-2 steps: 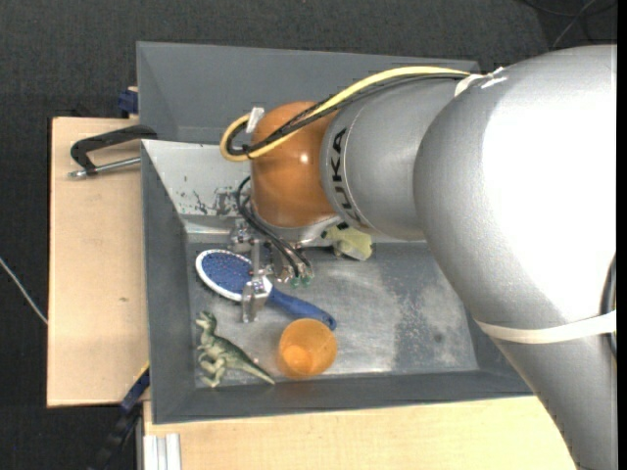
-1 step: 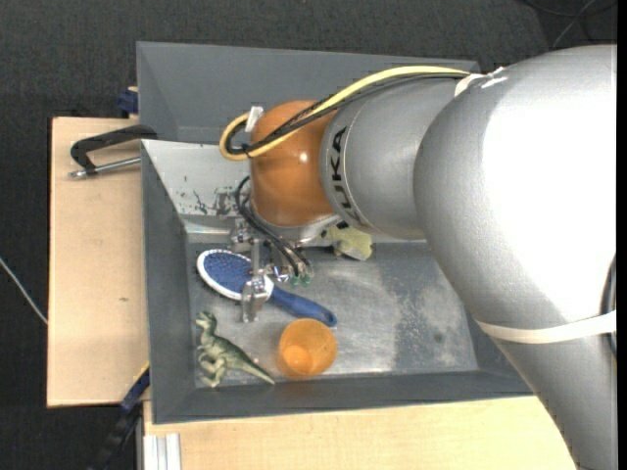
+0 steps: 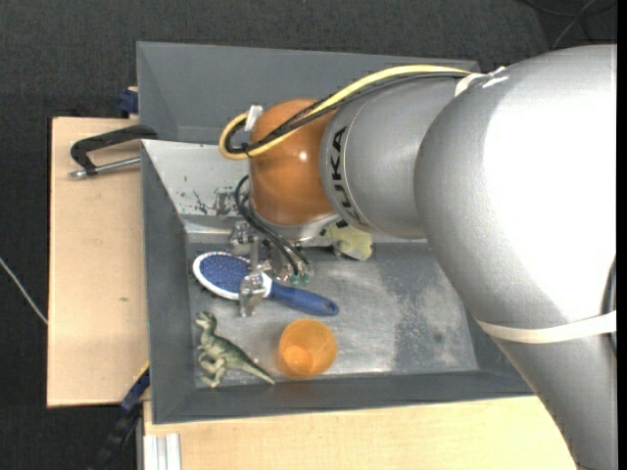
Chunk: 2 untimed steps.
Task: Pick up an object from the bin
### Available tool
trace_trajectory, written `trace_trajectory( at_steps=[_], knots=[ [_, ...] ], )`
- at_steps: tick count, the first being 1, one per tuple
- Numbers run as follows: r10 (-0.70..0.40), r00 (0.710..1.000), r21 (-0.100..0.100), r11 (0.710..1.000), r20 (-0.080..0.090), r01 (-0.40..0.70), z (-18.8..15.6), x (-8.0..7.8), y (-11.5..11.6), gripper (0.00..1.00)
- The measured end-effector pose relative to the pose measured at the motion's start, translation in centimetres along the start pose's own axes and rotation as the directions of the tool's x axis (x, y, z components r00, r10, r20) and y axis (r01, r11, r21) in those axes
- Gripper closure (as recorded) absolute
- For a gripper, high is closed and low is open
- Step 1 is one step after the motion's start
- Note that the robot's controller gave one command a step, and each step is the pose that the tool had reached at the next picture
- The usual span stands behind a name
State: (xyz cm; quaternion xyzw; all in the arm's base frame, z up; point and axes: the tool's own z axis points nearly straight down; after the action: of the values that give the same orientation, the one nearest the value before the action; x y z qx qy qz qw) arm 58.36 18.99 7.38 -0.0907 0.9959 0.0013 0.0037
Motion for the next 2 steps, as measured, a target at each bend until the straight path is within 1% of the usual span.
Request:
trace_trajectory(
  at_steps=[1,2],
  knots=[
    [-0.001,1.000,0.000,1.000,0.000,0.001,-1.8,-0.2,0.1,1.00],
    [-0.001,1.000,0.000,1.000,0.001,0.001,-5.5,-0.4,0.1,1.00]
  ],
)
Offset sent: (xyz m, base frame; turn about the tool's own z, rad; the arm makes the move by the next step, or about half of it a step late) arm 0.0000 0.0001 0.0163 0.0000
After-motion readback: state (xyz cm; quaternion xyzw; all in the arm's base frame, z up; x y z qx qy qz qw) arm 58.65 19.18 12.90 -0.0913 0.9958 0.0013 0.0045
